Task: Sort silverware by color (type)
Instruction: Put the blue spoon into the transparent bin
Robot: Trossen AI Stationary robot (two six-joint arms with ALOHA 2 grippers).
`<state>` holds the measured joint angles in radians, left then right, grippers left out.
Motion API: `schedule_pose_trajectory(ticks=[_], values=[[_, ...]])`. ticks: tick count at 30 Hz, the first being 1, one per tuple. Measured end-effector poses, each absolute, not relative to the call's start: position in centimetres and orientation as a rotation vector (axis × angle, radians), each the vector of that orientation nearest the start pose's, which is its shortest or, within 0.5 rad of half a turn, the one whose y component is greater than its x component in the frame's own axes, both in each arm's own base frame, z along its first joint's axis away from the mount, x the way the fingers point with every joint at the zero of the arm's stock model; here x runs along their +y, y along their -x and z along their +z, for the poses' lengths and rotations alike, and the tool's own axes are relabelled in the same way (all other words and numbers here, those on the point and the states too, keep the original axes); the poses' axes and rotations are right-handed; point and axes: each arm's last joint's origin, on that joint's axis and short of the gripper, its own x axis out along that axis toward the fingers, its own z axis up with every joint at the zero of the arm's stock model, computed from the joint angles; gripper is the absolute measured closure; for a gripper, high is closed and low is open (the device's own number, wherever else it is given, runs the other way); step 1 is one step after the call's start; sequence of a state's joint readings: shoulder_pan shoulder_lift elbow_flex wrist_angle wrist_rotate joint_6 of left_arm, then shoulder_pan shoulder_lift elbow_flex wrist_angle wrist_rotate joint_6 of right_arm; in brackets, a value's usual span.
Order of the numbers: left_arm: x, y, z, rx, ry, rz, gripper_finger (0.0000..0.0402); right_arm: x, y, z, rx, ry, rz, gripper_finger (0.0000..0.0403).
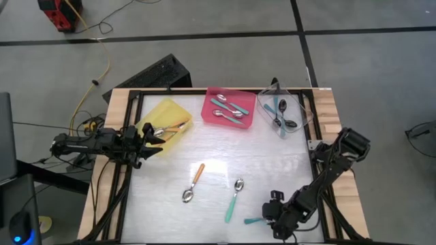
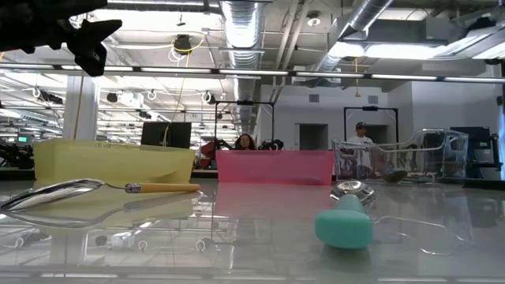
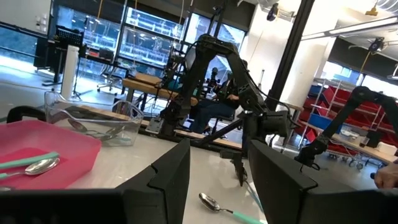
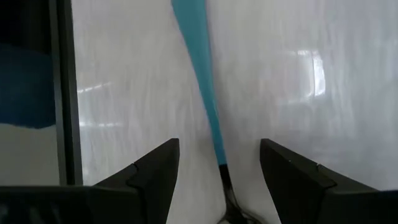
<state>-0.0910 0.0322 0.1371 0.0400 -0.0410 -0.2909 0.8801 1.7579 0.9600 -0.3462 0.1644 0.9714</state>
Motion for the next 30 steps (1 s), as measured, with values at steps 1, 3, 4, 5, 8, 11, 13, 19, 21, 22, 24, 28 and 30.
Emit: schedule_pose_trajectory(ticks=[1,3,4,5,8,11,13,19,21,22,24,28,30], values=[[-0.7,-8.9,21.1,-0.135,0.300,-0.070,0.0253,24.8,-20.9,13.9,1.178,-0.282,0.079,0.0153],[-0.7,-8.9,21.1,-0.132,0.300,-0.070,0.0253,25.0,-20.8,13.6,1.185,-0.301,0.064,0.0153],[-0.7,-8.9,21.1,-0.132,0.300,-0.070,0.0253,25.1,-20.7,13.5,1.183,-0.299,0.064,0.0153],[-0.7,-8.9,21.1,-0.132,0.300,-0.070,0.0253,25.2,-20.7,13.4,1.180,-0.294,0.056,0.0153],[-0.7,-8.9,21.1,-0.132,0.299,-0.070,0.0253,25.1,-20.7,13.3,1.188,-0.325,0.019,0.0154],[-0.7,-8.9,21.1,-0.132,0.299,-0.070,0.0253,24.9,-20.8,13.3,1.202,-0.328,0.021,0.0157],[-0.7,-8.9,21.1,-0.132,0.299,-0.070,0.0253,25.0,-20.5,13.2,1.212,-0.307,0.023,0.0162],[-0.7,-8.9,21.1,-0.131,0.299,-0.070,0.0253,25.1,-19.8,13.0,1.228,-0.245,0.018,0.0186],[-0.7,-8.9,21.1,-0.132,0.299,-0.070,0.0253,25.0,-19.8,13.0,1.231,-0.232,0.023,0.0195],[-0.7,-8.9,21.1,-0.132,0.299,-0.070,0.0253,25.0,-19.8,13.0,1.233,-0.225,0.026,0.0199],[-0.7,-8.9,21.1,-0.132,0.299,-0.070,0.0253,25.0,-19.7,12.9,1.238,-0.215,0.031,0.0209],[-0.7,-8.9,21.1,-0.132,0.299,-0.070,0.0253,24.9,-19.7,12.9,1.245,-0.188,0.044,0.0240],[-0.7,-8.9,21.1,-0.132,0.299,-0.070,0.0253,24.9,-19.6,12.9,1.250,-0.182,0.042,0.0261]])
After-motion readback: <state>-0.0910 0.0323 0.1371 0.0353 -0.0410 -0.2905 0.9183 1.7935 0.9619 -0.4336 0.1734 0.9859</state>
